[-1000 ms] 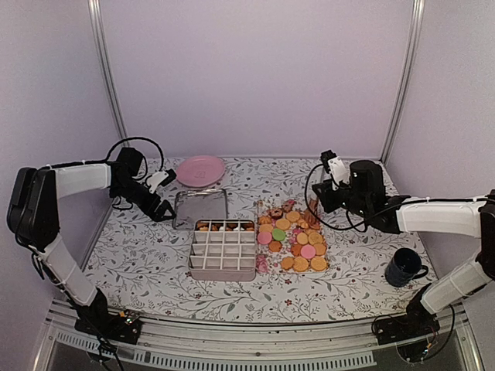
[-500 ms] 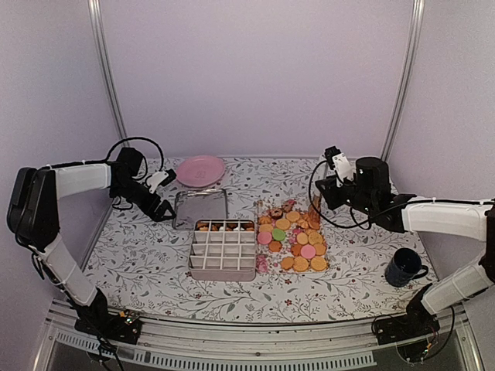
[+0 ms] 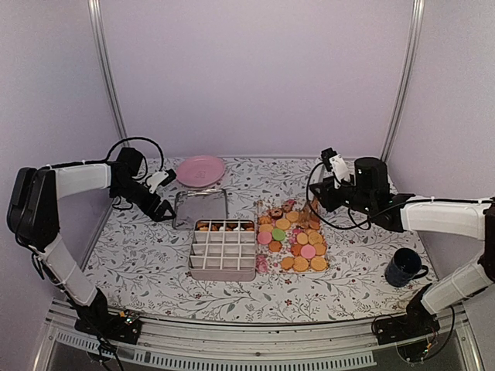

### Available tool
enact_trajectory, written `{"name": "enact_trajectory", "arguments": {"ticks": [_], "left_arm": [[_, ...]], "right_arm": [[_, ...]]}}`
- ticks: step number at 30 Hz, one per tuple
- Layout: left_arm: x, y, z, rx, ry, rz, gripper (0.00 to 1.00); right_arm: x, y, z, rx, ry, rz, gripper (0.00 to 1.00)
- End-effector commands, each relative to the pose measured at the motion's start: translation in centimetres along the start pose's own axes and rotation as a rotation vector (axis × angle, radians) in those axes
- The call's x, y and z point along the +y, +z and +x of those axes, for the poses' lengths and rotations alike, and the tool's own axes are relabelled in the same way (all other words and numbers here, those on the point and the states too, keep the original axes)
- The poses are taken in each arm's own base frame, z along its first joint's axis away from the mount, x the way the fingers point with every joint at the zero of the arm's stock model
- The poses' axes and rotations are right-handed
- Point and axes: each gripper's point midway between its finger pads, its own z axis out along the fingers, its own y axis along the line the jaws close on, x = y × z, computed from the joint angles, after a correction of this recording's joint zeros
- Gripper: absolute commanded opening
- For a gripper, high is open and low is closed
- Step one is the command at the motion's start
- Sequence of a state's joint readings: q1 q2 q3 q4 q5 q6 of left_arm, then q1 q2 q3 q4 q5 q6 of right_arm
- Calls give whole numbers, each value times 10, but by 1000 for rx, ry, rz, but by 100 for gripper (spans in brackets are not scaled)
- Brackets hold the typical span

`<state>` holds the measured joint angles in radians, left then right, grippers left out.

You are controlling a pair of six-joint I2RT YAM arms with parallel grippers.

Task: Pack the cookies
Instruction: Pick up the fake cookies from the plate.

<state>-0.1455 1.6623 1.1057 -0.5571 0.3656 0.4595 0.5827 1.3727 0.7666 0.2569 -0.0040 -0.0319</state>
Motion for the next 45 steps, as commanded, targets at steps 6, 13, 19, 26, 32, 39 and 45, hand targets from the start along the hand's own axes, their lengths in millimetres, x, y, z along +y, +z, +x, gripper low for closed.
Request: {"name": "enact_trajectory", "arguments": {"ticks": [6, 13, 19, 26, 32, 39, 45], "left_arm": [[0, -3, -4, -19, 15, -6, 99], [0, -4, -5, -18, 23, -13, 99], [-1, -2, -4, -18, 17, -4, 99], [-1, -1, -4, -18, 11, -2, 99], [-1, -1, -3, -17, 9, -2, 99], [-1, -2, -4, -20, 12, -1, 99], [-1, -1, -4, -20, 11, 1, 99]], "right_arm": [[24, 18, -28, -66, -8, -71, 39], [27, 28, -15, -19, -63, -50, 39], [26, 30, -5, 17, -132, -3, 38], [26, 30, -5, 22, -185, 24, 37], [29, 31, 0, 33, -207, 28, 37], [36, 32, 12, 61, -190, -10, 34], [36, 23, -6, 20, -167, -7, 25]]}}
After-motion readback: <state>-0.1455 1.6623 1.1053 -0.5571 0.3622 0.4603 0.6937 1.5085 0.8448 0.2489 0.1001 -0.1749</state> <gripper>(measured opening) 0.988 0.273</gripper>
